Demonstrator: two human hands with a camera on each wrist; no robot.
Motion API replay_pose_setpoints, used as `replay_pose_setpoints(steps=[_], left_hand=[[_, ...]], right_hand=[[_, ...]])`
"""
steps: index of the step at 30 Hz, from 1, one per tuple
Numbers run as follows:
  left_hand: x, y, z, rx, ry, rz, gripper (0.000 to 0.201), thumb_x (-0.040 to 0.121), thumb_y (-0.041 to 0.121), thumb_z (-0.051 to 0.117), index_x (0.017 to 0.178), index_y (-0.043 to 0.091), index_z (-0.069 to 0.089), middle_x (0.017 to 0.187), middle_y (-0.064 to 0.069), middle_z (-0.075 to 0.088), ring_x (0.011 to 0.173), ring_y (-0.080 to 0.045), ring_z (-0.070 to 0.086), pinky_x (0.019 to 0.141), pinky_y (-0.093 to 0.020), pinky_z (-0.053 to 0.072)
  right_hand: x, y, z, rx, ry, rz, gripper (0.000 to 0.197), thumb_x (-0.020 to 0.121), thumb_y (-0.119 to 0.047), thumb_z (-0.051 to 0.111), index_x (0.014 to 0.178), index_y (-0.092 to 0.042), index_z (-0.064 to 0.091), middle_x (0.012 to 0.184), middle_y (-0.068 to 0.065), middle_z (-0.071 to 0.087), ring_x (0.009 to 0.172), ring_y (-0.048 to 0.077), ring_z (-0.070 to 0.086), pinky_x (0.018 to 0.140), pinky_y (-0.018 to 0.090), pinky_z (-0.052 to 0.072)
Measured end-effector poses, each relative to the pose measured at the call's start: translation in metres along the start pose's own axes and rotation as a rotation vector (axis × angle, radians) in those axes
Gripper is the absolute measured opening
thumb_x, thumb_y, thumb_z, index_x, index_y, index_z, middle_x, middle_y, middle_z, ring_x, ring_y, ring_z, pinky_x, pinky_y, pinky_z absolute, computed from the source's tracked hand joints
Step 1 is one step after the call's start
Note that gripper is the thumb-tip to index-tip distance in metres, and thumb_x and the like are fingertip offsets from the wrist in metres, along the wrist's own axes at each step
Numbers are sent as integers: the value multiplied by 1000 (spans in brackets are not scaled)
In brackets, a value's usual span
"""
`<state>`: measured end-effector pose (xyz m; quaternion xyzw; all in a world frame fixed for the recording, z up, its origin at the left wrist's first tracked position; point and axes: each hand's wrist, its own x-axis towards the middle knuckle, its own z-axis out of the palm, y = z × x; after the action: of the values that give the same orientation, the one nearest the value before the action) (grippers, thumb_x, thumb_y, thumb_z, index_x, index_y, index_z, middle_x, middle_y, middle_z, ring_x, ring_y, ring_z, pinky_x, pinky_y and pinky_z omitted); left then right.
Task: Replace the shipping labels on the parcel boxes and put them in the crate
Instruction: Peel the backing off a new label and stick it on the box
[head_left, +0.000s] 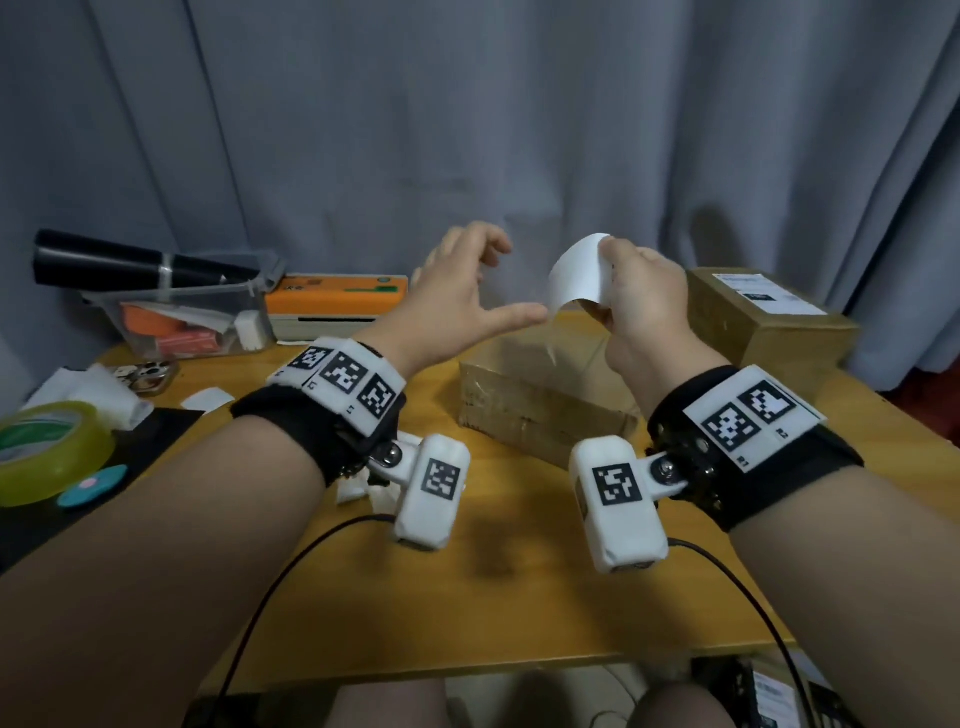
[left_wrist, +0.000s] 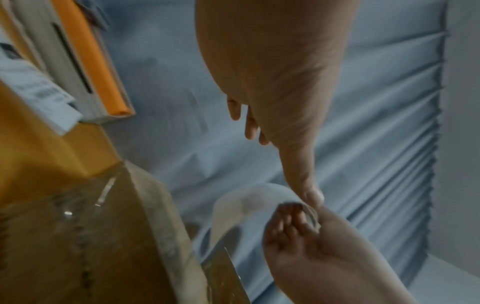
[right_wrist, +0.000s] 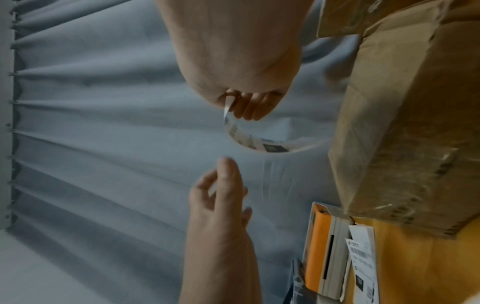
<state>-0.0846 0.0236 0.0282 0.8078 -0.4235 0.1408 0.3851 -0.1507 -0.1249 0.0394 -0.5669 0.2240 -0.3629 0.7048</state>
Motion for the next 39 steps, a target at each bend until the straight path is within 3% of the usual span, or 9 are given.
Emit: replay_pose_setpoints(steps=[5,8,16,23,26,28,32,36,39], left_hand=[[18,29,18,311,-25,164,67,66,61,69,115,22,43,108,10,32,101,-10,32,88,-30,24],[25,28,25,419,83,245,47,74,50,66,104,18,48,107,2,40,101,-19,39,85,-29,21],[32,11,26,389,198,143,12,84,21,54,95,21,58,103,4,47,106,-18,42,85,-25,15],[41,-9,22,74,158,-124,5,88,26,54,87,21,53,88,5,59,93,-21,55,89,-35,33],[43,-9,19,-192,63,-184,7,87,22,59,83,17,55,80,1,59,74,-18,56,77,-38,48],[44,-5,17,-292,-24,-194,11,88,18,61,79,20,54,80,-2,62,71,-12,57,72,-33,50],[48,-5,17,-400,-133,-228,15,86,14,65,91,20,52,97,-9,68,86,-20,67,79,-34,53],[47,-17,24,-407,-128,-306,35,85,19,68,113,16,48,94,-6,66,75,-14,64,66,-18,50],[38,-28,35,-360,-186,-342,20,88,23,63,98,6,65,94,-8,69,84,-15,63,71,-14,48]], right_hand=[[2,-8,1,8,-51,17,12,87,-16,55,86,-4,53,79,10,44,74,22,42,64,30,36],[8,-8,-3,11,-25,4,38,85,-17,56,107,15,51,84,9,43,77,22,41,68,34,35],[31,0,-18,-39,-68,49,4,86,-12,56,86,-17,56,62,-4,47,52,7,43,53,22,34],[37,1,-29,-104,-285,-142,47,84,-1,47,122,-28,51,123,1,51,113,15,50,93,27,46],[39,1,-32,-492,-508,-428,62,80,3,57,131,-30,45,139,-3,40,126,7,38,95,7,36],[42,-1,-30,-621,-480,-541,47,82,-5,65,124,-23,55,131,-2,50,119,6,44,94,5,36],[49,-4,-26,-585,-338,-505,13,85,-15,68,87,-3,66,86,4,67,79,12,59,77,31,50],[58,-3,-37,-437,-238,-331,10,90,-19,62,91,-9,63,87,5,70,66,8,60,60,25,49],[62,6,-48,-264,-197,-98,14,93,-16,58,102,-6,60,88,6,71,64,7,66,62,24,54]])
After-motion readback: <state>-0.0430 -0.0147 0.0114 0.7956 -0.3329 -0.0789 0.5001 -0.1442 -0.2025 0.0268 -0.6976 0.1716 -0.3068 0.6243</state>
